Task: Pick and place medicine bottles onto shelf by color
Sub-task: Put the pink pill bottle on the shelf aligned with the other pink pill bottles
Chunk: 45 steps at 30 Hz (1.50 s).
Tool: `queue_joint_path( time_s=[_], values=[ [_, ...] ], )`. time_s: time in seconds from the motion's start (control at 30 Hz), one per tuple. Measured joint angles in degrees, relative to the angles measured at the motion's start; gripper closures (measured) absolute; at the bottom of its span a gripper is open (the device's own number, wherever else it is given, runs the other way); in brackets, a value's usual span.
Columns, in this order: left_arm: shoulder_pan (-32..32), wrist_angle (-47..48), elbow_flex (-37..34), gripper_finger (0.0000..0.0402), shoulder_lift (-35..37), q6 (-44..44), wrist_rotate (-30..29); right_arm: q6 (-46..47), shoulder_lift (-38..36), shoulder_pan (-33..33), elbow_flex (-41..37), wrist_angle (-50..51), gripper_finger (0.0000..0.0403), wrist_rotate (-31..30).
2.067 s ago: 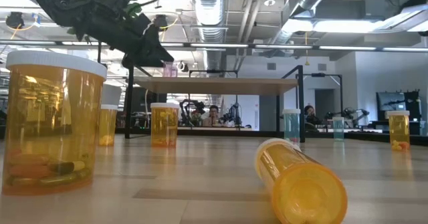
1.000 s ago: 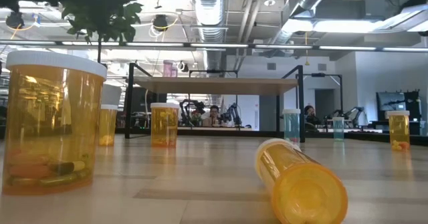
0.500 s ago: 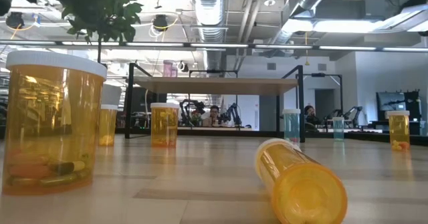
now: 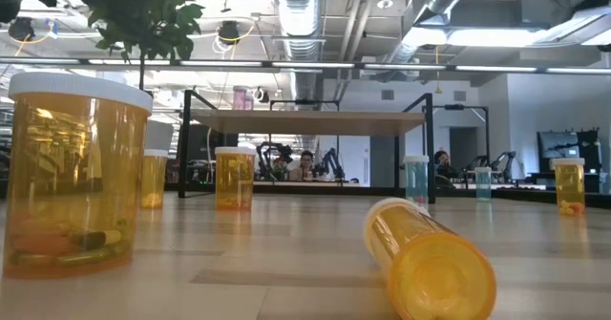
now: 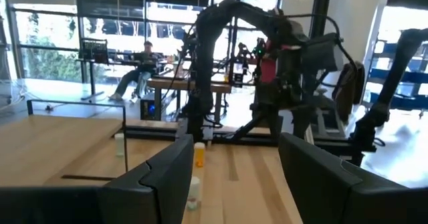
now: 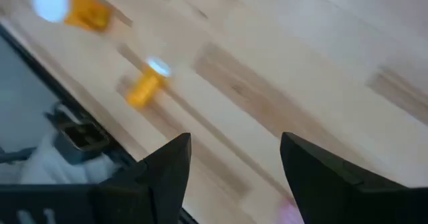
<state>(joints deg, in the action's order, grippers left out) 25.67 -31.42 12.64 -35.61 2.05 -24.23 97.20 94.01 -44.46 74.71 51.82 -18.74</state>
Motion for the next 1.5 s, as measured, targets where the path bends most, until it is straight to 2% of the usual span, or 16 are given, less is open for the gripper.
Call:
queue_joint_path(
  time_s=[0.13, 0.23, 0.4, 0.57, 0.73, 0.97, 1.33, 1.5],
  values=[
    [0.0, -0.35, 0.02, 0.0194, -1.68, 0.95, -0.03, 2.82, 0.02, -4.3, -0.04, 4.51, 0.0148, 1.06],
    [0.0, -0.44, 0.02, 0.0194, -2.71, 1.54, -0.05, -1.11, 0.02, -7.66, -0.04, 3.87, 0.0148, 2.02],
    [0.0, -3.05, 0.02, 0.0194, -4.12, 1.52, -0.07, 2.11, 0.91, -10.41, -0.04, 3.32, 0.0148, 2.81],
    [0.0, -3.41, 0.02, 0.0194, -4.25, 1.55, 0.12, 3.29, 2.44, -10.56, -0.1, 3.71, 0.0148, 3.74],
    [0.0, -4.79, 0.04, 0.0194, -4.1, 1.17, 4.42, 1.95, 4.88, -9.77, -0.06, 3.68, 0.0148, 8.04],
    [0.0, -3.89, 0.04, 0.0194, -4.16, 0.54, 4.26, 0.72, 6.69, -8.99, -0.06, 3.5, 0.0148, 11.21],
    [0.0, -3.43, 0.04, 0.0194, -4.16, 0.58, 4.2, 0.74, 6.65, -9.41, -0.06, 2.5, 0.0148, 11.18],
    [0.0, -2.16, 0.04, 0.0194, -4.16, 0.63, 4.06, 2.8, 6.65, -12.12, -0.06, 2.54, 0.0148, 6.35]
  ],
)
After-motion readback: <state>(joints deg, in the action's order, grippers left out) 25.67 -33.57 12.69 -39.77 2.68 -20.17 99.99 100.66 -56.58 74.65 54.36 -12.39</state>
